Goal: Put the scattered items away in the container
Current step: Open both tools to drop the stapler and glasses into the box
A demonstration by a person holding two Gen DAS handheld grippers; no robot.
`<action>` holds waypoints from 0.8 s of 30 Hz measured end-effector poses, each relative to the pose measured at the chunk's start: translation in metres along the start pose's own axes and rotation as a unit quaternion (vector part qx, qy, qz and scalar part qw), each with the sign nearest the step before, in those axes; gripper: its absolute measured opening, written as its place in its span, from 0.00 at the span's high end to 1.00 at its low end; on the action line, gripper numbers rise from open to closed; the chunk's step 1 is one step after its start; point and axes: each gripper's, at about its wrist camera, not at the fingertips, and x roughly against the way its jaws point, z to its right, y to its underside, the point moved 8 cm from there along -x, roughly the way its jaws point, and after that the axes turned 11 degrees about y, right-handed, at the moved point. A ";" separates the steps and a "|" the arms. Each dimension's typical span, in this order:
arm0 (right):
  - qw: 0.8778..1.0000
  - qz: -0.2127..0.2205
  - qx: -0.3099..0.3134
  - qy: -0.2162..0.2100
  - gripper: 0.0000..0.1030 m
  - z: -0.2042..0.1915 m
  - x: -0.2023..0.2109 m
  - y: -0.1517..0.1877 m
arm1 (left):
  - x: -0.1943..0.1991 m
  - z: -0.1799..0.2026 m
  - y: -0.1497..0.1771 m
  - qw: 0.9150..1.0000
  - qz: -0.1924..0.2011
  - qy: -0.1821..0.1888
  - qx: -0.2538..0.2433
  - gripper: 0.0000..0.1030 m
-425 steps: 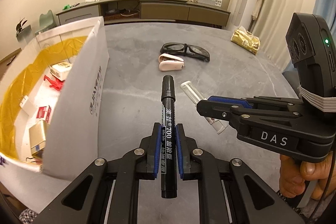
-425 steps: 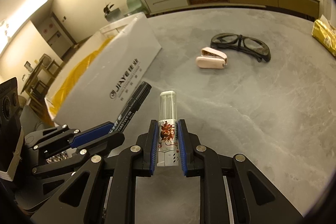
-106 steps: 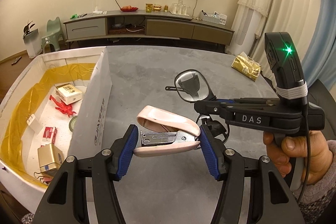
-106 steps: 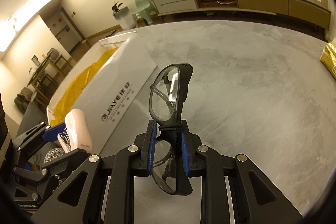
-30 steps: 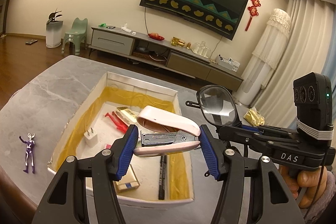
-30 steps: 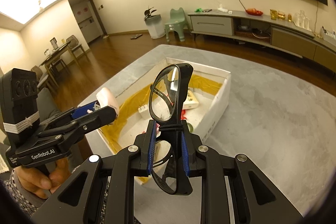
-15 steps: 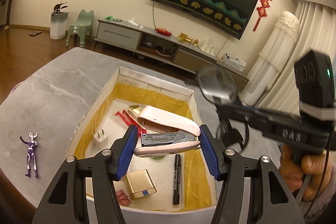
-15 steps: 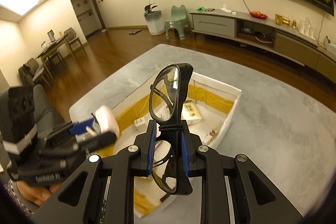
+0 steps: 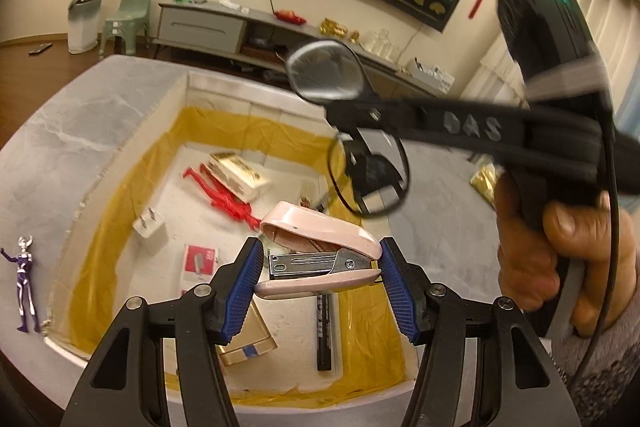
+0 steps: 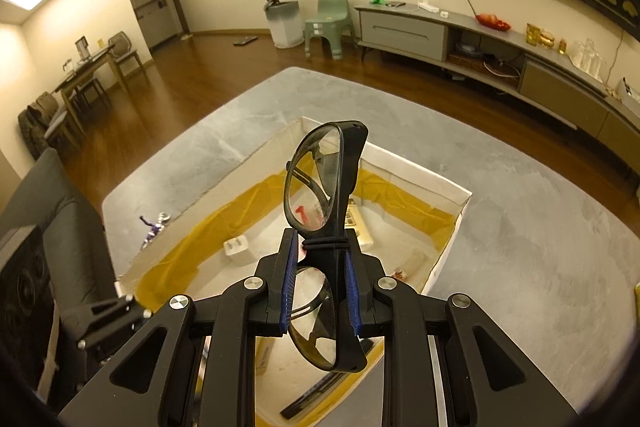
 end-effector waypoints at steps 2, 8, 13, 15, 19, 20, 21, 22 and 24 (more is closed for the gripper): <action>1.000 -0.008 0.002 0.003 0.78 0.003 -0.010 -0.001 | -0.007 0.000 0.003 1.000 -0.012 0.001 -0.001 0.42; 0.999 -0.033 0.000 0.009 0.78 0.014 -0.041 -0.003 | -0.019 -0.006 0.008 0.999 -0.034 0.001 0.006 0.42; 0.999 -0.042 -0.002 0.012 0.76 0.020 -0.064 -0.007 | -0.028 -0.012 0.008 0.999 -0.040 -0.003 0.011 0.41; 0.999 -0.045 0.005 0.011 0.67 0.020 -0.073 -0.007 | -0.031 -0.017 0.008 0.999 -0.043 -0.013 0.016 0.41; 0.999 -0.045 -0.002 0.011 0.48 0.026 -0.078 -0.004 | -0.029 -0.021 0.007 0.999 -0.036 -0.008 0.025 0.39; 0.999 -0.045 -0.005 0.010 0.48 0.027 -0.077 -0.002 | -0.027 -0.021 0.006 0.999 -0.033 -0.007 0.027 0.39; 0.999 -0.045 -0.008 0.008 0.48 0.028 -0.075 -0.001 | -0.025 -0.022 0.005 0.999 -0.030 -0.006 0.030 0.39; 0.999 -0.044 -0.012 0.003 0.48 0.028 -0.072 0.001 | -0.023 -0.023 0.005 0.999 -0.028 -0.006 0.033 0.39; 0.999 -0.042 -0.019 -0.013 0.48 0.027 -0.063 0.006 | -0.019 -0.025 0.005 0.999 -0.025 -0.007 0.042 0.39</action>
